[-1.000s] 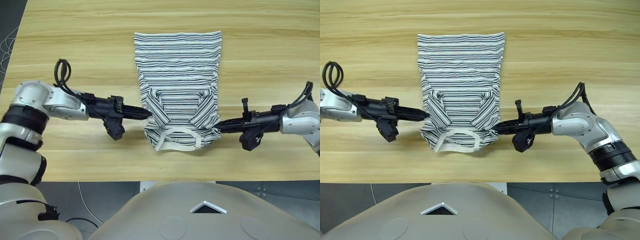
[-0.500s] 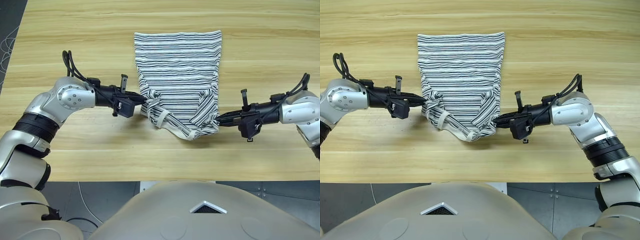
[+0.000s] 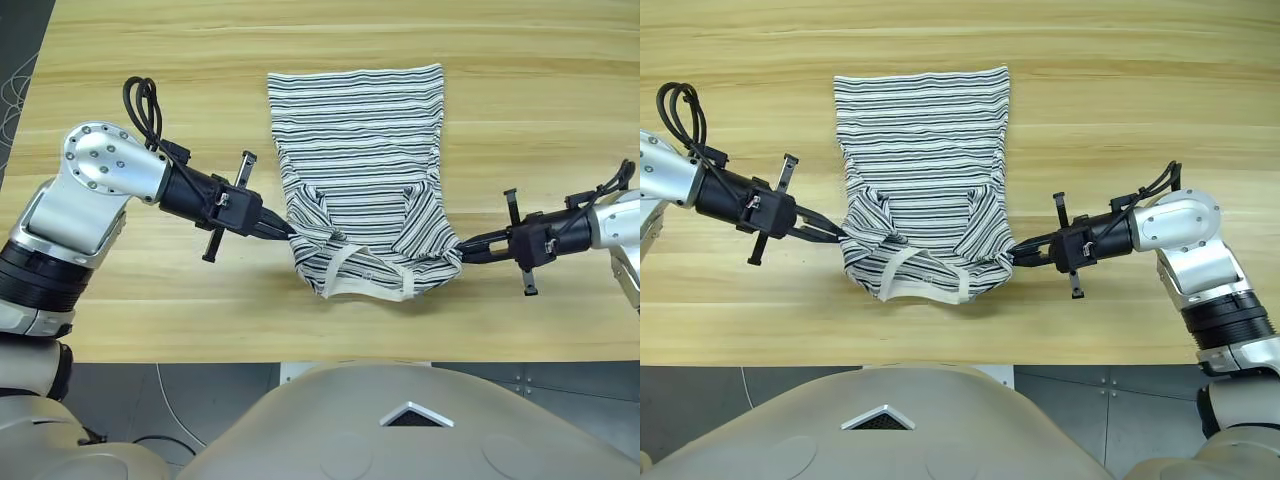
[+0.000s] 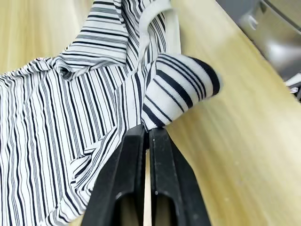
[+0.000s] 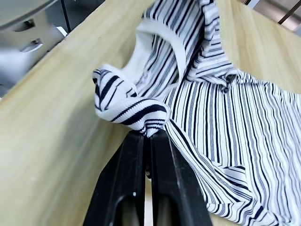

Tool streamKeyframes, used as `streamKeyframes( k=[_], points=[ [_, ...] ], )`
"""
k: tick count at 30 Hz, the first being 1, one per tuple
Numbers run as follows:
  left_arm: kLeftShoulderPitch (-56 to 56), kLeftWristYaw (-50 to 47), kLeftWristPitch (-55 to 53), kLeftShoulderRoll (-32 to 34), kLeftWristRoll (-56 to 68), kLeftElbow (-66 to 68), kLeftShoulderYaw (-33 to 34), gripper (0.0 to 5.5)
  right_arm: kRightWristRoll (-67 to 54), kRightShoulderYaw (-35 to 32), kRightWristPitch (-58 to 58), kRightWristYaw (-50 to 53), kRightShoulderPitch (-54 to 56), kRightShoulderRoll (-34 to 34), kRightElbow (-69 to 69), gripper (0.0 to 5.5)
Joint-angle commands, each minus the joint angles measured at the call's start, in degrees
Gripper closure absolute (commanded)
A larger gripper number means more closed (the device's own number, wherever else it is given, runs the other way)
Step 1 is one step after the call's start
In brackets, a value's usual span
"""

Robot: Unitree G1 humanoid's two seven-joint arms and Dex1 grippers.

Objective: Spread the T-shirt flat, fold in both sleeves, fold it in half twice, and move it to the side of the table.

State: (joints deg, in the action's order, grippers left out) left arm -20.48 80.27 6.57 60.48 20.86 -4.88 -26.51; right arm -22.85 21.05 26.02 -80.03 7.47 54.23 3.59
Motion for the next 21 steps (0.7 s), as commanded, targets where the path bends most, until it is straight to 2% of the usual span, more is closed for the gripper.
streamKeyframes(
  k=[1,13,17,21],
  points=[
    [1.5,4.1,-1.0,1.7,-1.1,-1.1,2.6,5.36,-2.0,-2.3,-3.3,-3.2,-2.0,1.3,-1.8,5.40],
    [2.6,12.0,-11.9,4.5,5.7,-13.7,7.9,5.36,-7.1,-8.2,-16.2,-10.3,-7.4,4.7,-12.1,5.40],
    [-2.3,7.3,-15.6,-0.8,2.9,-10.4,8.7,5.36,-4.0,-9.9,-13.3,-7.1,-2.5,-0.9,-8.7,5.40],
    [-5.2,2.4,-12.9,-5.8,-5.5,-4.2,7.7,5.36,1.1,-10.5,-9.8,-3.1,4.1,-6.1,-0.8,5.40]
  ],
)
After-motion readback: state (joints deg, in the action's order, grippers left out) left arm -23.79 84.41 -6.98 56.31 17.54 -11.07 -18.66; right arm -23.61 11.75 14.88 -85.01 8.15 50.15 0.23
